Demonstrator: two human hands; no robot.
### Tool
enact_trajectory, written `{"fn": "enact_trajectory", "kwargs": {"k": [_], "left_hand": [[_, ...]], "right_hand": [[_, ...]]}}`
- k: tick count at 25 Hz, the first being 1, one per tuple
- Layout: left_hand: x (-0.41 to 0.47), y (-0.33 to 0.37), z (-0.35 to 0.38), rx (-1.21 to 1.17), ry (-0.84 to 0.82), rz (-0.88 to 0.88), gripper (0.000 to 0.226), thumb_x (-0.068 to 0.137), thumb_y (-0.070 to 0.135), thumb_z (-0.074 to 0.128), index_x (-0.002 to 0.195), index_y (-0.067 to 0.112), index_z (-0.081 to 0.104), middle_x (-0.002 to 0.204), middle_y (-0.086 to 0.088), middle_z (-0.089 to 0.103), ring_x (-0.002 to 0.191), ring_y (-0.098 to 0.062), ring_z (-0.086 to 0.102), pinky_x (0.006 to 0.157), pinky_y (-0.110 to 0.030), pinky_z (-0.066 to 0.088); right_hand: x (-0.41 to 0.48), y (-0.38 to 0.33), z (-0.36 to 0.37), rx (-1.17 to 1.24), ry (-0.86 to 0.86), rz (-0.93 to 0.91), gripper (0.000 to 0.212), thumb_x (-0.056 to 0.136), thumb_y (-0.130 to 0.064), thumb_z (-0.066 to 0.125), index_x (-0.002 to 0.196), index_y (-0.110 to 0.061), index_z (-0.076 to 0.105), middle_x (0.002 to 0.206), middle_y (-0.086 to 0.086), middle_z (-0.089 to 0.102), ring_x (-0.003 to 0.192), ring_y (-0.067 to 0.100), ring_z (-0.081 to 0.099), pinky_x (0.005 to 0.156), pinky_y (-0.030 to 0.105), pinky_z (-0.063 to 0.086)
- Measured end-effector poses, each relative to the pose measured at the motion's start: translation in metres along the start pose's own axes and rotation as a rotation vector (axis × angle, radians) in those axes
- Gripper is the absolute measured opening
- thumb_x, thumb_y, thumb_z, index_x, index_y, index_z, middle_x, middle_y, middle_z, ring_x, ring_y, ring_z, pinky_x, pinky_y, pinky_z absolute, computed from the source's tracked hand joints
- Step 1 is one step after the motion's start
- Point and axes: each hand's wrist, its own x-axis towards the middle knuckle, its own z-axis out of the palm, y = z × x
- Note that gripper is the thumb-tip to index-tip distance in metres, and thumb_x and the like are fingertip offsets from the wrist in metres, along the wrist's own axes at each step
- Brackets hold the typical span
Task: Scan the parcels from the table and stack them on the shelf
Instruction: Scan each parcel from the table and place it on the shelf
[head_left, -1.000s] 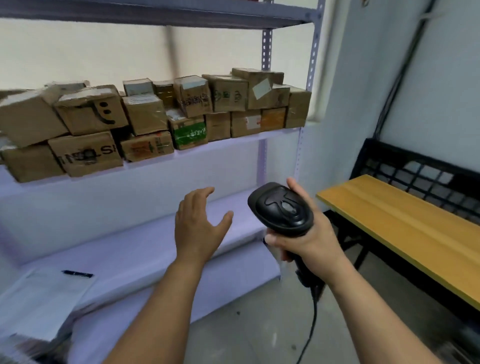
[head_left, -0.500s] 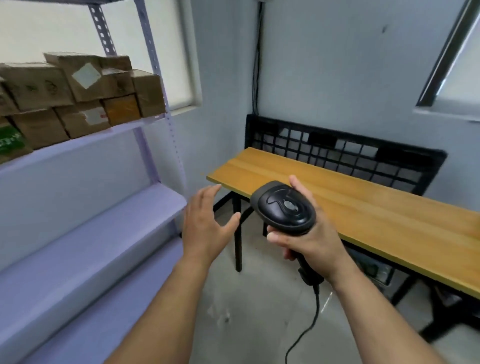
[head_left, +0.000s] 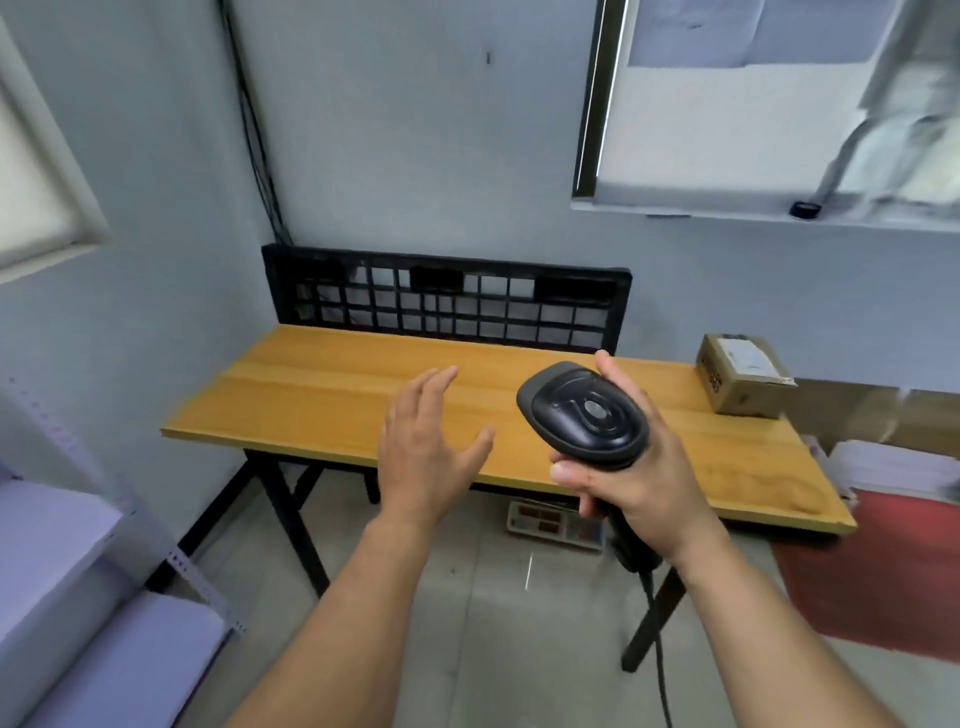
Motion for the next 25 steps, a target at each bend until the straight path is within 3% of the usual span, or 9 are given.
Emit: {"fn": "enact_trajectory", "kwargs": {"k": [4, 11, 16, 21, 25], "left_hand": [[0.050, 0.010, 0.047, -0.032, -0.042, 0.046, 0.068, 0.079, 0.038, 0.073, 0.139, 0.022, 0.045, 0.138, 0.002, 0.046, 0.127, -0.016, 0.041, 0.102, -0.030, 0.032], [0.123, 0.023, 0.120, -0.081, -0.122, 0.116, 0.065, 0.080, 0.037, 0.073, 0.138, 0.023, 0.047, 0.139, 0.002, 0.047, 0.127, -0.017, 0.042, 0.101, -0.033, 0.035], [0.141, 0.050, 0.183, -0.134, -0.230, 0.158, 0.064, 0.082, 0.041, 0.070, 0.139, 0.024, 0.045, 0.139, 0.002, 0.046, 0.130, -0.016, 0.040, 0.105, -0.036, 0.037], [0.151, 0.086, 0.239, -0.157, -0.309, 0.211, 0.064, 0.086, 0.045, 0.064, 0.142, 0.026, 0.041, 0.143, 0.004, 0.041, 0.132, -0.013, 0.036, 0.105, -0.030, 0.032], [0.162, 0.122, 0.294, -0.159, -0.345, 0.197, 0.065, 0.087, 0.047, 0.062, 0.144, 0.025, 0.039, 0.144, 0.004, 0.040, 0.133, -0.012, 0.035, 0.106, -0.029, 0.031]], "right_hand": [[0.042, 0.018, -0.034, -0.021, 0.077, -0.001, 0.099, 0.061, -0.010, 0.086, 0.135, -0.055, 0.037, 0.107, 0.017, 0.067, 0.058, 0.018, 0.065, 0.044, 0.033, 0.051], [0.100, 0.043, -0.082, -0.038, 0.217, 0.061, 0.098, 0.060, -0.013, 0.085, 0.133, -0.058, 0.037, 0.104, 0.019, 0.067, 0.050, 0.019, 0.059, 0.045, 0.031, 0.048], [0.104, 0.066, -0.128, -0.073, 0.340, 0.110, 0.098, 0.062, -0.010, 0.085, 0.127, -0.066, 0.038, 0.097, 0.012, 0.071, 0.048, 0.023, 0.056, 0.047, 0.033, 0.048], [0.103, 0.089, -0.191, -0.119, 0.432, 0.169, 0.102, 0.069, 0.001, 0.085, 0.133, -0.061, 0.035, 0.082, 0.000, 0.071, 0.048, 0.027, 0.055, 0.047, 0.034, 0.049], [0.118, 0.110, -0.257, -0.148, 0.452, 0.192, 0.101, 0.070, 0.004, 0.082, 0.131, -0.060, 0.033, 0.093, 0.009, 0.069, 0.047, 0.025, 0.056, 0.046, 0.032, 0.049]]}}
